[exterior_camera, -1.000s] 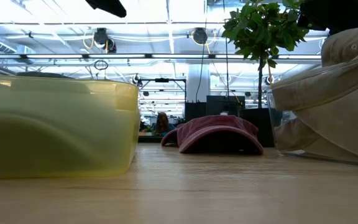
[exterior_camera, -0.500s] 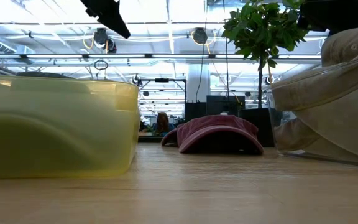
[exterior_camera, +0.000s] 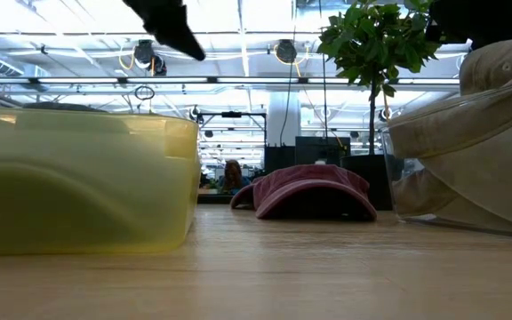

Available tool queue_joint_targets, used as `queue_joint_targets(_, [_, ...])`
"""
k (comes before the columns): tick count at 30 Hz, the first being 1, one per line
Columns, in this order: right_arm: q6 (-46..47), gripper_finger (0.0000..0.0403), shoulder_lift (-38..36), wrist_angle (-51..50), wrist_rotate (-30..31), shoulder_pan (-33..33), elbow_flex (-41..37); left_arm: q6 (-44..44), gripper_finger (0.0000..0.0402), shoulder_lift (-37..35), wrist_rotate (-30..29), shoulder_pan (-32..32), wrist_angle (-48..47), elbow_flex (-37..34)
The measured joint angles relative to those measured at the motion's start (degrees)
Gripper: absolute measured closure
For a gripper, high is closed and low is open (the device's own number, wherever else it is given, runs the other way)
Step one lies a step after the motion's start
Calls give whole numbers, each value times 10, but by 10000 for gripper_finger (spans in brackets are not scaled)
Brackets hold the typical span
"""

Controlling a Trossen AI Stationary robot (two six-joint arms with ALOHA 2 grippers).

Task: Pick & Place hat
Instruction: Put the bottom red cap into the yellow bin

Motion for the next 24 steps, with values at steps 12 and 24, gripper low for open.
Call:
queue_joint_targets(12, [-3, 403, 1, 4, 2, 0, 0, 124, 375, 113, 141, 45, 135, 1])
queue_joint_targets(24, [-6, 403, 9, 15, 3, 0, 0, 61, 388, 279, 148, 58, 380, 0])
